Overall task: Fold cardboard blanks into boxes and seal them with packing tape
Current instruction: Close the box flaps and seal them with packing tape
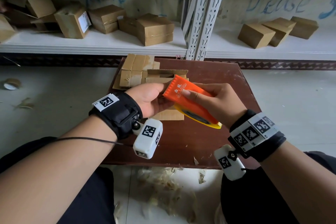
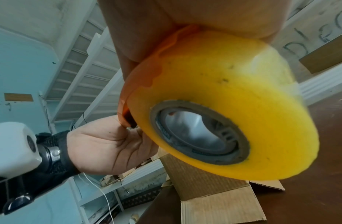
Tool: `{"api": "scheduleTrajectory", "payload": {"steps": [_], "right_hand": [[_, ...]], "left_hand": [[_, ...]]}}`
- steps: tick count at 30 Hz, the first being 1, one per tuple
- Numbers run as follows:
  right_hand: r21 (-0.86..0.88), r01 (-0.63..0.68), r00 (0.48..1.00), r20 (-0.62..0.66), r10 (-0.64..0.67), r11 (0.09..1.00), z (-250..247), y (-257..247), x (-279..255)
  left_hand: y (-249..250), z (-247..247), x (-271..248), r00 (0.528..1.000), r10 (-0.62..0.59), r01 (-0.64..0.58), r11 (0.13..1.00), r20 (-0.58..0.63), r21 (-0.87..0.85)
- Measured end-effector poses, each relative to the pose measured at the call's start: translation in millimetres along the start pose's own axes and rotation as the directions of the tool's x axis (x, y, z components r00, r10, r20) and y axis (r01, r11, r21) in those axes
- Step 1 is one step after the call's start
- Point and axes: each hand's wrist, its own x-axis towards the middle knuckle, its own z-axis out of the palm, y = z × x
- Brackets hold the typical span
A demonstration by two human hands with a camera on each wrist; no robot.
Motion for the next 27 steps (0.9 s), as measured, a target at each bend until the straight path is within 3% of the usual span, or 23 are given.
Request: {"api": "scheduleTrajectory", "payload": {"steps": [10, 22, 27], "right_hand": [[-0.045, 0.010, 0.998, 0.067, -0.007, 0.999, 16, -2, 1], [-0.026, 0.010, 0.984, 0.175, -0.005, 1.000, 18, -3, -7], [-0.006, 0.019, 0.982, 0.186, -0.017, 1.000, 18, 2, -7]], "left_hand": [[-6, -13, 2, 0.981, 0.121, -0.090, 0.977, -0.152, 0.193], [-10, -27, -10, 0.980, 0.159, -0.113, 0.939, -0.120, 0.325], [-9, -28, -13, 0.977, 0.162, -0.117, 0.951, -0.139, 0.285]]}}
